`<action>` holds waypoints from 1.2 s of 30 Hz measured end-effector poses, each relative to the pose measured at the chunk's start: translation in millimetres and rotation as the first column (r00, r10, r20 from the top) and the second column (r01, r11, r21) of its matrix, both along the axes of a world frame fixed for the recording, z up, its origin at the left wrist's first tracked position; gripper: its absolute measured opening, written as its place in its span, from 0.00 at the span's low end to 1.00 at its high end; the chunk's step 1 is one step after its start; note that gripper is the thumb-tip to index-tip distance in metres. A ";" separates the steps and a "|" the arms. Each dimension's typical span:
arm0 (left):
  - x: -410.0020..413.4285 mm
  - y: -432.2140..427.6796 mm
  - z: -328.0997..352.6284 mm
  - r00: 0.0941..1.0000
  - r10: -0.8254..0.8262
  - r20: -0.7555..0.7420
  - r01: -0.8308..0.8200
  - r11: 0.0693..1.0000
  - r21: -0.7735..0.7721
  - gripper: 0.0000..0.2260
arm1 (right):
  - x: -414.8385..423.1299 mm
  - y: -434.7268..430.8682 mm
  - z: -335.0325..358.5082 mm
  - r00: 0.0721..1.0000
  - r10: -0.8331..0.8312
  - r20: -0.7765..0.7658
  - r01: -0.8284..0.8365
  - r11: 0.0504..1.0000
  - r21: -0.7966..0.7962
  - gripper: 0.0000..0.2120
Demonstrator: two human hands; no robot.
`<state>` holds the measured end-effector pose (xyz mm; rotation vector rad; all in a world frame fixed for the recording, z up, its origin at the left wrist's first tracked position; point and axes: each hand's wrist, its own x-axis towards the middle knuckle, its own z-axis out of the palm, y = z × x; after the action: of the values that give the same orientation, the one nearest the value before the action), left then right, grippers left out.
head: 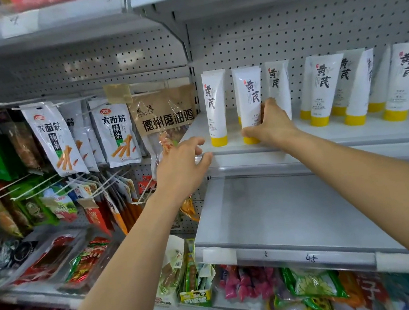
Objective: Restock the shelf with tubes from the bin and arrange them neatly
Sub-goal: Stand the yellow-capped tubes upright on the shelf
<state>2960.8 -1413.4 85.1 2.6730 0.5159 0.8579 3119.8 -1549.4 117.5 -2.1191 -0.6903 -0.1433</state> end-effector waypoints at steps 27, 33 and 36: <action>-81.6 19.8 -204.0 0.925 -0.028 -0.379 -0.100 0.944 -0.314 0.17 | -123.5 -3.1 -212.4 0.933 0.321 0.166 -0.162 0.783 -0.601 0.15; -124.1 41.3 -353.4 0.781 -0.026 -0.624 -0.449 0.671 -0.590 0.19 | -128.3 20.2 -358.0 0.886 0.362 -0.289 -0.454 0.550 -0.701 0.13; -136.5 43.6 -431.6 0.698 0.010 -0.716 -0.633 0.477 -0.610 0.21 | -131.2 27.7 -423.3 0.855 0.343 -0.389 -0.514 0.454 -0.728 0.14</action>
<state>2824.3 -1369.8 -346.6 1.8226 1.2899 -0.3161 2988.7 -1521.7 -305.8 -2.6593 -1.3523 0.8322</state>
